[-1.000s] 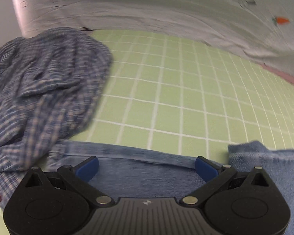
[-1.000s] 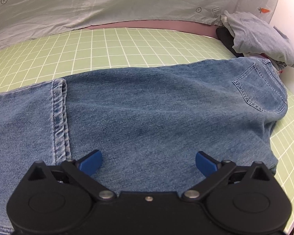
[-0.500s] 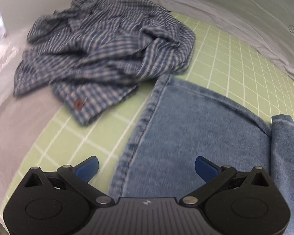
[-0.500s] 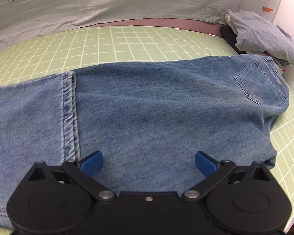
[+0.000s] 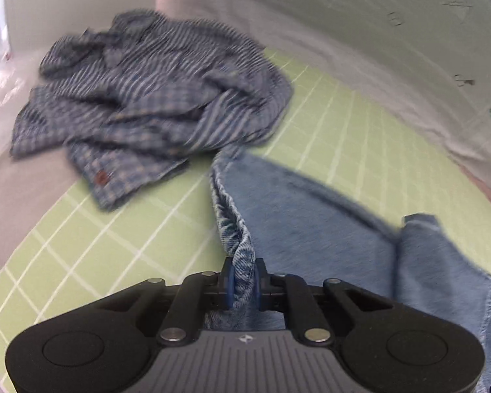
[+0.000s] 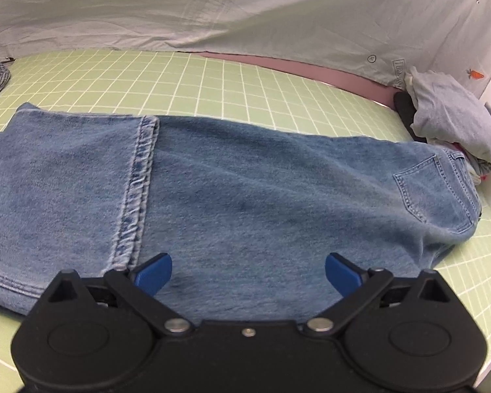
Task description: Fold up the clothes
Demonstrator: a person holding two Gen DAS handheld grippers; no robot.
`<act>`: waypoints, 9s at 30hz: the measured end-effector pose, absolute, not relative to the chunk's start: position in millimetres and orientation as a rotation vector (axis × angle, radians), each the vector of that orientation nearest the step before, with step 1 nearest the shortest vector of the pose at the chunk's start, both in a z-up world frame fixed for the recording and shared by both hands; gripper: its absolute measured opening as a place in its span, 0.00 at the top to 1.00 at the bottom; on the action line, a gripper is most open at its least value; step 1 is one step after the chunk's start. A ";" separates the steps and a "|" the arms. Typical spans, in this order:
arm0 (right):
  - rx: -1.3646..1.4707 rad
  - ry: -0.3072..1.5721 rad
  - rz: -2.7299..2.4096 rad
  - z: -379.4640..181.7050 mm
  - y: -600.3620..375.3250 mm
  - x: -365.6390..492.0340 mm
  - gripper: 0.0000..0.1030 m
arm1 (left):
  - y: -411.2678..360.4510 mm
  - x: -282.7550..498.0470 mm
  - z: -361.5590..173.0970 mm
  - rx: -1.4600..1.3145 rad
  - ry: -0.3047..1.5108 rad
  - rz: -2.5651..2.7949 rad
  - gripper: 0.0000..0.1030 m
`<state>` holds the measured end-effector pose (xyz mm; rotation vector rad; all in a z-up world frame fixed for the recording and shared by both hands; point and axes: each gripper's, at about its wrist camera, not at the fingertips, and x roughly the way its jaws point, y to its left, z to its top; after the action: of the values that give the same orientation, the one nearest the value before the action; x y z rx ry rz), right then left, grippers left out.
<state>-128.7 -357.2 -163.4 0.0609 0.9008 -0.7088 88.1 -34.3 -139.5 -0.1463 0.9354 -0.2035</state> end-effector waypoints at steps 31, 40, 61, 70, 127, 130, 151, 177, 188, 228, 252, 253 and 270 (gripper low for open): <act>0.273 0.804 -0.883 -156.8 -585.8 -254.1 0.02 | -300.2 -35.6 -132.6 0.044 1.051 -0.417 0.19; 0.414 0.762 -1.020 -167.4 -634.7 -255.8 0.02 | -271.0 -46.5 -177.0 0.269 1.143 -0.430 0.18; 0.722 0.668 -1.016 -175.3 -710.4 -287.7 0.01 | -276.7 -31.0 -183.5 0.285 1.178 -0.372 0.00; 0.888 0.573 -1.081 -190.8 -754.9 -288.5 0.00 | -276.5 -25.9 -183.2 0.267 1.167 -0.357 0.00; 0.585 0.626 -0.321 -102.6 -450.9 -177.5 0.57 | -165.4 -20.2 -154.1 0.064 1.062 -0.321 0.00; 0.541 0.586 -0.365 -91.7 -455.8 -168.8 0.57 | -162.8 -19.9 -154.5 0.066 1.060 -0.311 0.00; 0.194 0.822 -0.445 -145.8 -420.3 -129.2 0.00 | -143.4 -2.9 -165.1 0.062 1.079 -0.255 0.00; 0.263 0.817 -0.696 -143.8 -465.6 -218.3 0.00 | -172.6 3.6 -161.8 -0.076 1.105 -0.393 0.83; 0.285 0.806 -0.681 -149.3 -515.4 -246.3 0.00 | -261.8 -46.9 -82.8 -0.212 0.931 -0.638 0.87; 0.392 0.650 -0.495 -125.9 -594.3 -231.2 0.00 | -376.6 -78.2 -139.8 0.101 1.069 -0.402 0.00; 0.559 0.435 -0.155 -55.5 -578.4 -225.9 0.93 | -347.4 -48.9 -135.0 -0.160 0.970 -0.571 0.00; 0.545 0.443 -0.215 -59.0 -585.6 -231.2 0.93 | -350.7 -49.6 -135.6 -0.151 0.972 -0.579 0.00; 0.856 0.755 -0.420 -172.0 -635.6 -232.7 0.12 | -392.4 -40.1 -187.9 -0.147 1.195 -0.711 0.00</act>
<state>-232.7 -635.6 -172.0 0.8561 0.7555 -0.4200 -40.1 -392.4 -187.9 -0.1475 1.1946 -0.7107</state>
